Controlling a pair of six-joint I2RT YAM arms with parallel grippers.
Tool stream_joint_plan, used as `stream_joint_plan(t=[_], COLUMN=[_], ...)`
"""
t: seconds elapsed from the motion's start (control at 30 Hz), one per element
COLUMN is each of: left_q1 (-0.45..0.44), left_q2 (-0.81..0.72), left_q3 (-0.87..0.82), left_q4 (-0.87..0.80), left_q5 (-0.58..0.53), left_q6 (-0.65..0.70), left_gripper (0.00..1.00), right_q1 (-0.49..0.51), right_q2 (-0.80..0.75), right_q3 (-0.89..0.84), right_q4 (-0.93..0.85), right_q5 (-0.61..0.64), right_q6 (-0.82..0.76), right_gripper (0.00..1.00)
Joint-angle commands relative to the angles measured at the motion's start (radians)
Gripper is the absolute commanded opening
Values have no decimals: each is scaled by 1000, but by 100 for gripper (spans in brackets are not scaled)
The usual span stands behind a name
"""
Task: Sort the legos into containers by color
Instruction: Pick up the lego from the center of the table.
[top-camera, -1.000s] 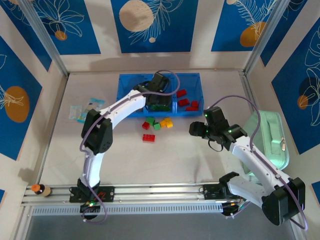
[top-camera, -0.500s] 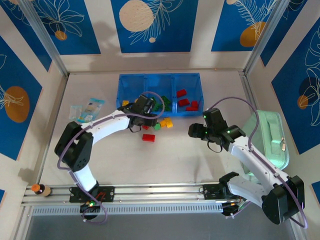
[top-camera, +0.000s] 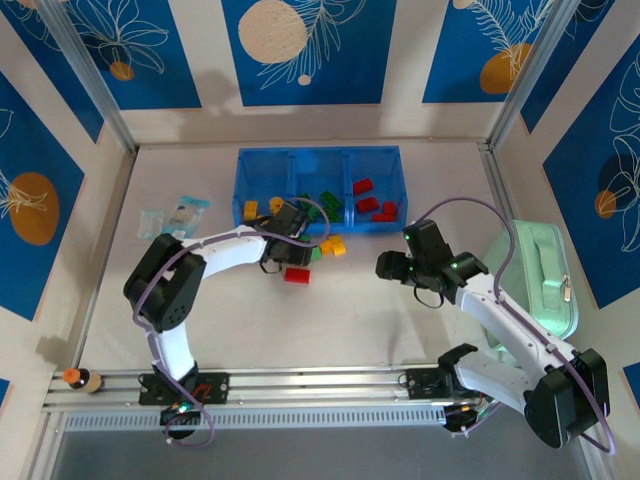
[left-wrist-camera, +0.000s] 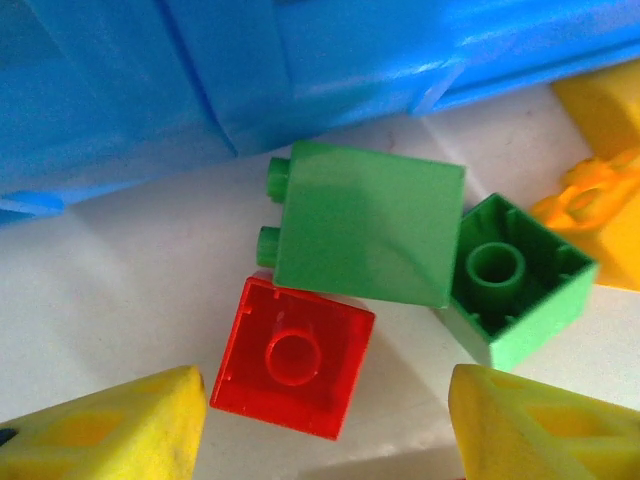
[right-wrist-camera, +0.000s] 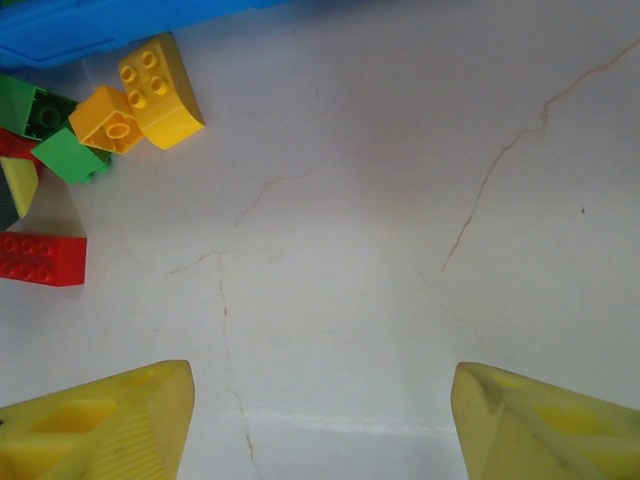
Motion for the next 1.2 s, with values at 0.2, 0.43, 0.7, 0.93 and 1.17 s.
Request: stream_joint_plan(t=[0.2,0.43,0.7,0.93,1.17], left_q1=[15,17,-1,-23,-23], left_q2=[51,87,25,-99,-82], left_q3=[47,104,70,99,280], left_q4=[-21,-60,-82,-92,-67], left_q5=[-23,-43,-31,-4,112], left_q6=[32,59,27,29,47], left_gripper=[61,47,34,34,35], right_q1=[0,-4,-23,-33,-129], right_q2=[-9,-17,-25,-24,-69], right_q3=[-16,-21,-35,-23,-39], right_q4=[13,7,15,-4,-70], right_q5=[-6,-1,-8,46,77], right_q6=[15,15,10,27,73], right_gripper=[69,69,69,69,69])
